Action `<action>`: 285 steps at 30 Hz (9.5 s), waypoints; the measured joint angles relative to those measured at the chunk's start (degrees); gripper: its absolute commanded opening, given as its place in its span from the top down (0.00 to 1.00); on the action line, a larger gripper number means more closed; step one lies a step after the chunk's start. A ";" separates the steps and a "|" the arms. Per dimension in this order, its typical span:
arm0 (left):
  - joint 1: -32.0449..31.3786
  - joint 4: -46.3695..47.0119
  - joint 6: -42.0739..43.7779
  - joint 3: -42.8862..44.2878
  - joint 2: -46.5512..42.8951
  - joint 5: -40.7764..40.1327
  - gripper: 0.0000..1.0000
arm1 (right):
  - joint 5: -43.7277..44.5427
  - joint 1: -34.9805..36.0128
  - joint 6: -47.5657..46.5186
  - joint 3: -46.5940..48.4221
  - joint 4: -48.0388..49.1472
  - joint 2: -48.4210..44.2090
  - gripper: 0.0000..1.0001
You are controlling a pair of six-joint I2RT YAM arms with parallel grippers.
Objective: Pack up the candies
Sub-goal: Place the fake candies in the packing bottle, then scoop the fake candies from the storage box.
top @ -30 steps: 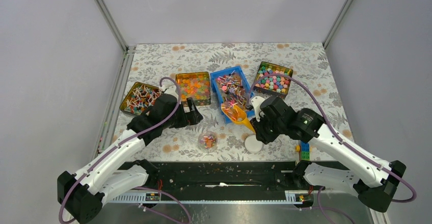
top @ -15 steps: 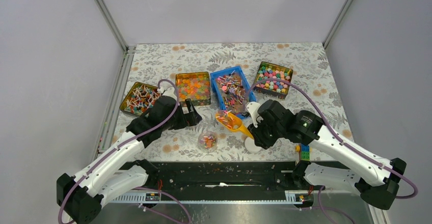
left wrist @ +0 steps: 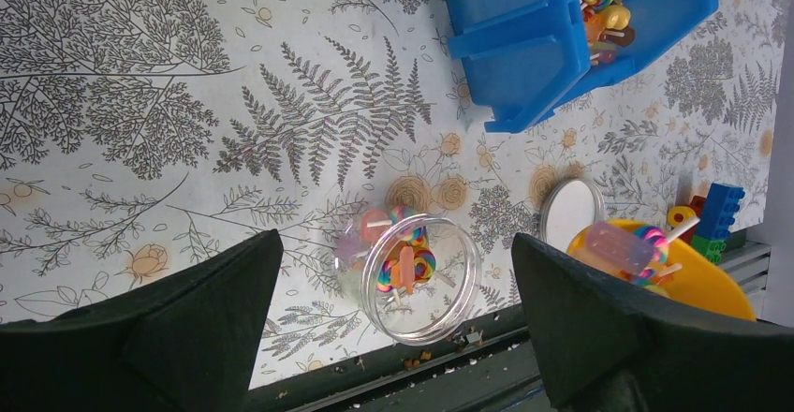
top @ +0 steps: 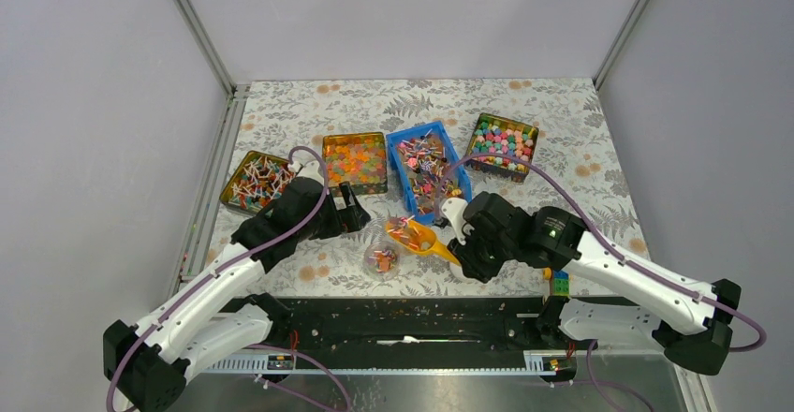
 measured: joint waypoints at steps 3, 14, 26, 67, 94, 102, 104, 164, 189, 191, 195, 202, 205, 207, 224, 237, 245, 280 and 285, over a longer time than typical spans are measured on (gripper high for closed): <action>0.00 0.00 -0.07 -0.02 -0.26 -0.22 0.03 | 0.02 0.81 0.00 0.00 -0.46 0.70 1.00; 0.00 0.02 -0.61 -1.29 -0.74 -0.68 0.03 | 0.04 3.15 -1.97 0.00 -2.36 3.30 1.00; 0.00 0.00 -1.01 -1.92 -1.11 -0.66 0.03 | 0.02 4.59 -3.28 0.33 -3.52 5.88 1.00; 0.00 -0.02 -1.49 -3.45 -2.97 -0.66 0.03 | 0.28 7.06 -4.70 10.54 -12.09 19.65 1.00; 0.00 -0.04 -1.46 -3.45 -3.34 -0.66 0.03 | 0.46 7.06 -2.75 18.56 -19.02 26.29 1.00; 0.00 -0.04 -1.46 -3.45 -3.82 -0.66 0.03 | 0.09 7.06 -2.40 21.73 -21.22 29.05 1.00; 0.00 -0.04 -1.46 -3.45 -4.15 -0.63 0.03 | 0.04 7.06 -2.23 22.69 -21.99 29.75 1.00; 0.00 0.55 -1.51 -3.76 -3.98 0.74 0.03 | 2.25 6.43 8.63 23.30 -14.67 23.54 1.00; 0.00 -0.46 -1.40 -3.52 -3.96 0.55 0.03 | 1.81 -12.07 8.37 19.54 -11.82 20.98 1.00; 0.00 -1.20 -1.07 -2.99 -3.96 0.33 0.03 | 1.86 -13.73 8.17 19.45 -11.63 20.81 1.00; 0.00 -3.04 0.00 -0.39 -3.98 -0.39 0.03 | 1.81 -17.46 7.58 18.58 -11.37 20.81 1.00; 0.00 -4.39 1.86 4.98 -4.09 -2.45 0.01 | 1.77 -22.16 6.49 17.11 -11.43 22.38 1.00; 0.00 -4.61 2.05 6.56 -4.48 -3.65 0.01 | 1.64 -22.40 5.75 17.11 -11.58 24.22 1.00; 0.00 -4.92 2.08 7.43 -4.61 -4.37 0.01 | 1.46 -22.43 5.22 17.11 -11.67 25.29 1.00; 0.00 -3.87 3.06 8.41 -6.62 -5.77 0.01 | 0.42 -22.43 4.42 22.03 -11.54 35.56 1.00; 0.00 -3.80 3.06 8.28 -6.75 -6.05 0.01 | 0.24 -22.27 4.63 25.62 -13.07 40.98 1.00; 0.00 -3.72 2.82 7.06 -7.21 -6.03 0.01 | -1.03 -22.08 7.76 21.86 -5.55 40.79 1.00; 0.00 -3.34 1.57 5.60 -9.33 -5.29 0.01 | 0.72 -22.29 11.76 3.80 22.64 29.51 1.00; 0.00 -3.34 1.57 5.60 -9.22 -5.11 0.01 | 1.40 -22.29 11.28 3.87 21.73 29.22 1.00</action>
